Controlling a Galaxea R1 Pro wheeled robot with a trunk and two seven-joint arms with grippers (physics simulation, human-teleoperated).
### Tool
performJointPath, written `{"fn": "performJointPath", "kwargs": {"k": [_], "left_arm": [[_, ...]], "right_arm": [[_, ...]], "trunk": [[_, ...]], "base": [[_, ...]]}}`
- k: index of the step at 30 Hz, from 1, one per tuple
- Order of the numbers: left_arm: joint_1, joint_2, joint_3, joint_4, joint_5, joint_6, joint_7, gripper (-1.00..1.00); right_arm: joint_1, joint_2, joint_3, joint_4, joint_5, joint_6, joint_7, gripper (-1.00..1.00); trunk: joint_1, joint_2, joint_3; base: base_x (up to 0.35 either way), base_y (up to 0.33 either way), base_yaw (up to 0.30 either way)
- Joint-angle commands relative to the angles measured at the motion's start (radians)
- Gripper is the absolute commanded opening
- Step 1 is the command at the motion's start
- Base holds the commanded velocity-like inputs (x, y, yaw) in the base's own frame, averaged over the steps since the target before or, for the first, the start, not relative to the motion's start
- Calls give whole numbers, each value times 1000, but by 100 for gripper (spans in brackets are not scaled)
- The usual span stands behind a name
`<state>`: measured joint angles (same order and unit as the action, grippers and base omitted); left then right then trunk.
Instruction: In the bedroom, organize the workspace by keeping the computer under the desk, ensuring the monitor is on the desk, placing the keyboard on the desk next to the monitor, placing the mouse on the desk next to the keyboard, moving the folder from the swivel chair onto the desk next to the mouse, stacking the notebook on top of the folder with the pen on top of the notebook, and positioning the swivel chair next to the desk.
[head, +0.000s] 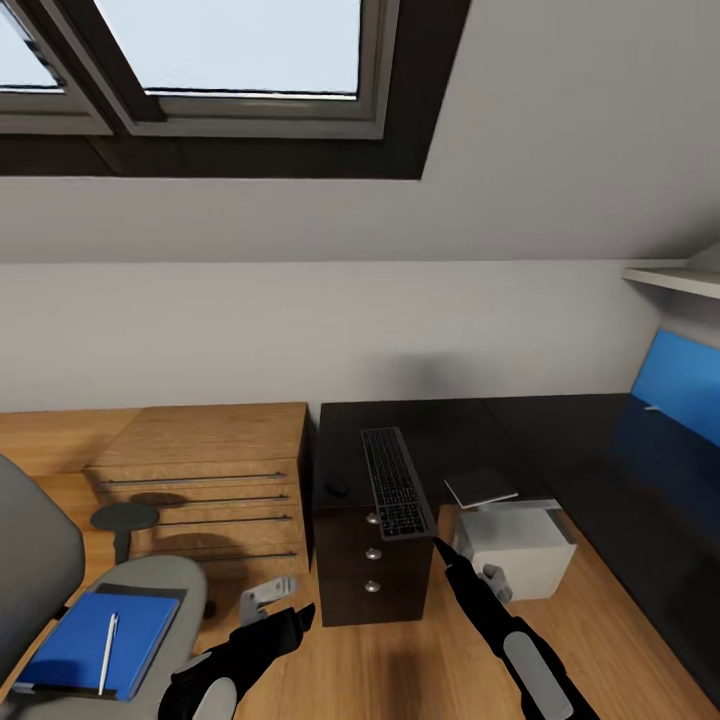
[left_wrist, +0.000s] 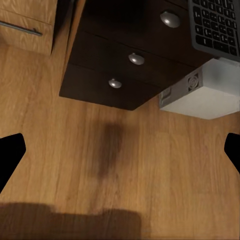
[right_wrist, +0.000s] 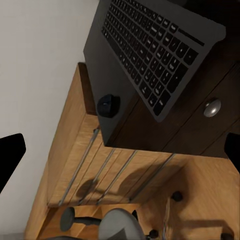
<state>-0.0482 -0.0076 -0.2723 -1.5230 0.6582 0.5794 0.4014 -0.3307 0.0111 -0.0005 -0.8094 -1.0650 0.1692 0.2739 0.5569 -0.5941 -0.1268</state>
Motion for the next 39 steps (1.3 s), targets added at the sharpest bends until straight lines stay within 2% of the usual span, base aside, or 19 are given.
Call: {"fn": "performJointPath", "kwargs": {"k": [1,14,18,21,23,24,26,27,31,34,36,39], "left_arm": [[-1,0,-1,-1,11,2,10,100],[-1,-1,-1,0,10,3,12,100],[-1,-2,-2,0,10,2,48,100],[-1,-4,-5,0,10,1,96,100],[-1,-4,-6,0,11,1,106,100],[-1,-4,-7,0,11,1,110,100],[-1,-5,-7,0,11,1,112,100],[-1,-5,-8,0,11,0,115,100],[-1,-5,-8,0,11,0,117,100],[-1,-5,-13,0,11,0,117,100],[-1,-5,-20,0,11,0,118,100],[-1,-5,-22,0,11,-1,118,100]], "right_arm": [[-1,0,-1,-2,-10,5,2,100],[-1,-4,-5,7,-11,2,5,100],[-1,-5,-4,17,-10,2,7,100],[-1,-8,2,62,-6,3,75,100],[-1,-11,3,99,3,2,159,100],[-1,-17,2,124,14,2,217,100],[-2,-22,2,146,29,2,268,100],[-5,-30,2,185,59,1,328,100],[-34,-41,2,251,80,-10,362,100],[-79,-42,3,340,94,-93,368,100],[-132,-40,3,403,109,-157,365,100],[-174,-30,3,433,114,-176,353,100]], "trunk": [[4,-9,-5],[54,-100,-46],[69,-128,-58],[81,-149,-68],[89,-163,-74],[92,-170,-77],[100,-184,-83],[104,-191,-87],[119,-219,-99],[131,-240,-108],[138,-254,-115],[150,-275,-124]], "base": [[0,0,0],[0,0,0],[0,0,0],[0,0,0],[0,0,0],[0,0,0],[0,0,0],[0,0,0],[0,0,0],[0,0,0],[0,0,0],[0,0,0]]}}
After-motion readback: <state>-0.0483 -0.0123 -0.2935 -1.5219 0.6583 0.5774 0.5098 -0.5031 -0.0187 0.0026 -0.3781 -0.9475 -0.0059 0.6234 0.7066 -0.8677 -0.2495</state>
